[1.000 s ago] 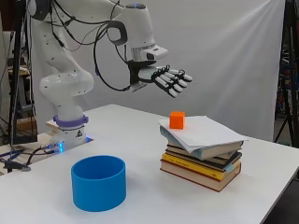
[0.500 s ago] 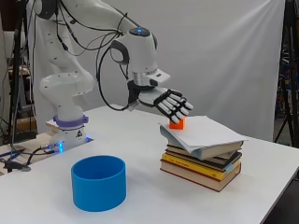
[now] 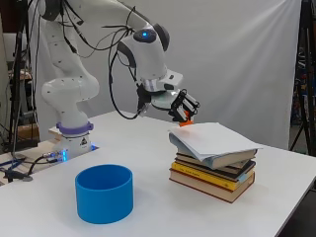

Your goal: Teleoperate dual arm-hand system to pick and place objects

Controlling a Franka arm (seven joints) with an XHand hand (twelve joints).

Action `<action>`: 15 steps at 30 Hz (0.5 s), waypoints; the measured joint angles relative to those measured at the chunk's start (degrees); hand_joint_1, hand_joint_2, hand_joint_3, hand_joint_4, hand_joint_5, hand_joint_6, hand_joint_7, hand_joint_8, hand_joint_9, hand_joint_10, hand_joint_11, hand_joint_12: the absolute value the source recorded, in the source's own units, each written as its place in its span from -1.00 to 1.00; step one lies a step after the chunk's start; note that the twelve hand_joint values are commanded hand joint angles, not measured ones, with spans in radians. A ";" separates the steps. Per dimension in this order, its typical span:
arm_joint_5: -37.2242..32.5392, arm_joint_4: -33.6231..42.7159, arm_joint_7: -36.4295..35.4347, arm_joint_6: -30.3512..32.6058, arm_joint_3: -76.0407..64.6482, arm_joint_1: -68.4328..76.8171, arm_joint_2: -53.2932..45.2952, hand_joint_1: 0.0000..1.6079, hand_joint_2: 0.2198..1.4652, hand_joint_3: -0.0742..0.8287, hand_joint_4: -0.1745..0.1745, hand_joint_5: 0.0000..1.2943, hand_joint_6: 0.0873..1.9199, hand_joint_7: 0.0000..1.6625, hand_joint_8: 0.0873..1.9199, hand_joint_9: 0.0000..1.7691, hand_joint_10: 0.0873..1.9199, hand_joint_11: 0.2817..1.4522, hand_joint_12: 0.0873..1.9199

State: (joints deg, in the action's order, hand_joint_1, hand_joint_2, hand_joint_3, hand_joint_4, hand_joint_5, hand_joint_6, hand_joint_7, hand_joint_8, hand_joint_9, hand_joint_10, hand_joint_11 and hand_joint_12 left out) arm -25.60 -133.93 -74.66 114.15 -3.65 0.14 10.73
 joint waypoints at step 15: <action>11.99 0.52 4.79 -6.56 -7.41 -3.74 20.19 0.13 0.63 -0.83 1.00 0.13 0.41 0.42 1.00 0.71 1.00 0.52 0.97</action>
State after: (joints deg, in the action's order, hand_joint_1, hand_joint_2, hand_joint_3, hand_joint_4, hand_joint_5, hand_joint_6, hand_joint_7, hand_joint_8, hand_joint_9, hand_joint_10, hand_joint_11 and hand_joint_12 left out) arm -13.61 -133.41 -69.88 107.59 -11.07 -3.60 30.92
